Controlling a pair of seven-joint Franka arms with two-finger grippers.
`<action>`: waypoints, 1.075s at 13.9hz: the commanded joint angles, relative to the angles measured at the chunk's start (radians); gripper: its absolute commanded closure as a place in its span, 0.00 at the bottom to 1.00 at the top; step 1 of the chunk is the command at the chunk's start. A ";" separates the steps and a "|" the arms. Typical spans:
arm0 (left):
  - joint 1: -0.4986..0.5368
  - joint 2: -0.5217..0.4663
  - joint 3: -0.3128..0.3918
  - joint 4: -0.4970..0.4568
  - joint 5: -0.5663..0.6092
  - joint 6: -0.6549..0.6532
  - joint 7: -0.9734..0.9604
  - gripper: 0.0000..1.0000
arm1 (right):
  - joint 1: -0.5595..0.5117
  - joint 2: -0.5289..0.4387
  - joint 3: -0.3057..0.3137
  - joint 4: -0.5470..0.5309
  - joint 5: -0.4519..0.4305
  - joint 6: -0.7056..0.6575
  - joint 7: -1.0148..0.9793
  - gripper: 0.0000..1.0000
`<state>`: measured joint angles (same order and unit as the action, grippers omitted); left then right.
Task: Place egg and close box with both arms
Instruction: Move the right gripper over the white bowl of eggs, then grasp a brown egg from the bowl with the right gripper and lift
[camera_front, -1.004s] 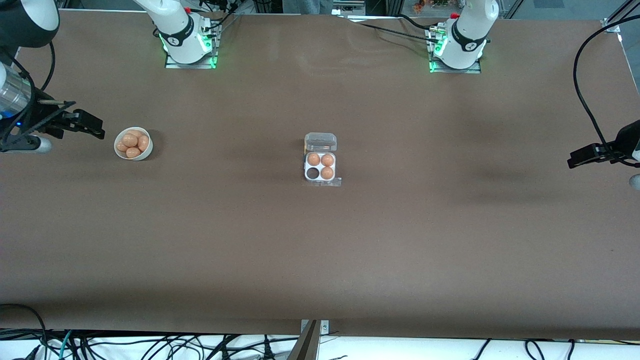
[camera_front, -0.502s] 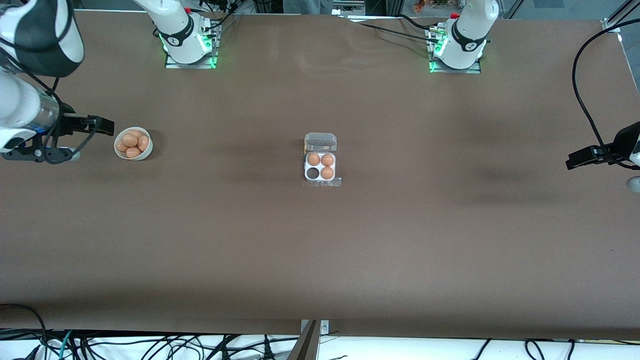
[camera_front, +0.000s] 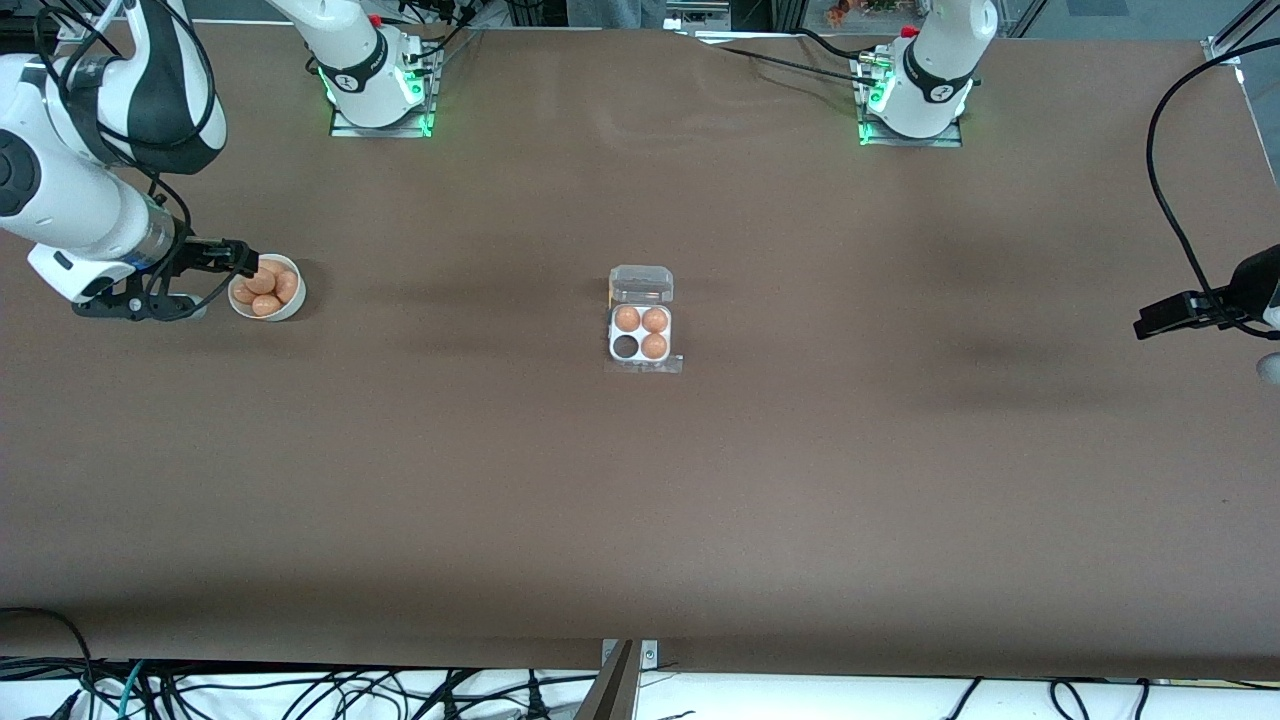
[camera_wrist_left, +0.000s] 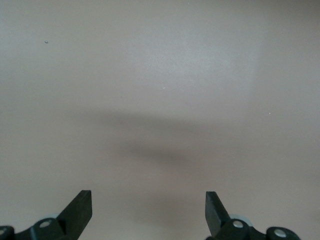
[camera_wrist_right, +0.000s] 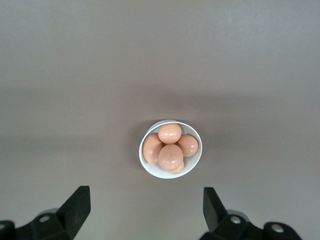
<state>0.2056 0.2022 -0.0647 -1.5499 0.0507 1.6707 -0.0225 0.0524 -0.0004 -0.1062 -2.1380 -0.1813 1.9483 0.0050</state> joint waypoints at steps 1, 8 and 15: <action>0.009 0.009 -0.006 0.027 -0.015 -0.012 0.007 0.00 | -0.002 -0.040 -0.020 -0.123 -0.046 0.119 0.012 0.00; 0.009 0.011 -0.006 0.027 -0.017 -0.008 0.006 0.00 | -0.011 0.131 -0.027 -0.157 -0.053 0.258 0.012 0.00; 0.009 0.014 -0.006 0.028 -0.018 -0.003 -0.007 0.00 | -0.011 0.210 -0.067 -0.157 -0.089 0.255 0.010 0.00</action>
<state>0.2067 0.2035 -0.0650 -1.5479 0.0505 1.6713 -0.0237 0.0443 0.1968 -0.1671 -2.2946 -0.2477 2.1999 0.0049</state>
